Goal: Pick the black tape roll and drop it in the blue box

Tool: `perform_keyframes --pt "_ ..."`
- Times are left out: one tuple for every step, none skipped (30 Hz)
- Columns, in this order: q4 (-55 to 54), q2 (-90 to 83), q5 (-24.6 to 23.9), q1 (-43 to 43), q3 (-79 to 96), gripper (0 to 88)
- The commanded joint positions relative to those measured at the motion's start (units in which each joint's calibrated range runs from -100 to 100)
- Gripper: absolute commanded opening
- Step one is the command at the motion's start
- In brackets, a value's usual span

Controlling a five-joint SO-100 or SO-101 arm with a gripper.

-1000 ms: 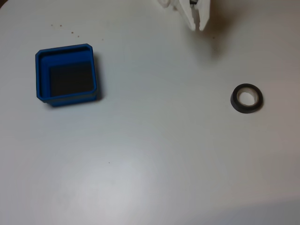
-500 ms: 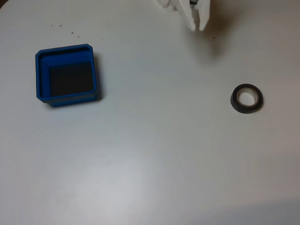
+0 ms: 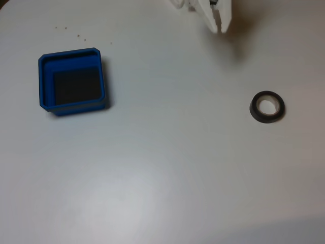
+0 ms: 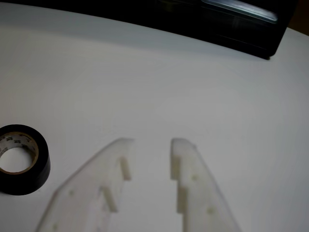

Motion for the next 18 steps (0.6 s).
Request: perform_keyframes --pt "-0.8 -3.0 0.4 -3.7 0.7 1.0" --pt "-0.8 -2.3 0.4 -4.7 0.6 1.0" --pt "-0.8 -0.9 0.4 -5.4 0.3 1.0" --pt "-0.8 1.3 0.4 -5.7 -0.5 1.0" --pt "-0.8 4.0 0.4 -5.9 -1.1 1.0" --pt "-0.8 6.9 0.4 -5.9 -1.8 1.0" --pt "-0.8 9.8 0.4 -5.9 -2.6 1.0" --pt "-0.8 12.3 0.4 -5.9 -3.6 1.0" --pt "-0.9 14.7 0.4 -6.0 -4.8 1.0" --pt "-0.9 16.8 0.4 -6.0 -6.1 1.0" --pt "-0.9 18.8 0.4 -6.0 -7.6 1.0" --pt "-0.9 20.4 0.4 -6.0 -9.3 1.0" --pt "-0.9 22.3 0.4 -6.0 -11.1 1.0" --pt "-0.9 24.1 0.4 -6.0 -12.8 1.0" --pt "-0.8 26.1 0.4 -6.0 -14.6 1.0" --pt "-0.8 28.2 0.4 -6.0 -16.3 1.0" --pt "-0.8 30.4 0.4 -6.0 -17.9 1.0" --pt "-0.8 32.6 0.4 -6.0 -19.5 1.0"
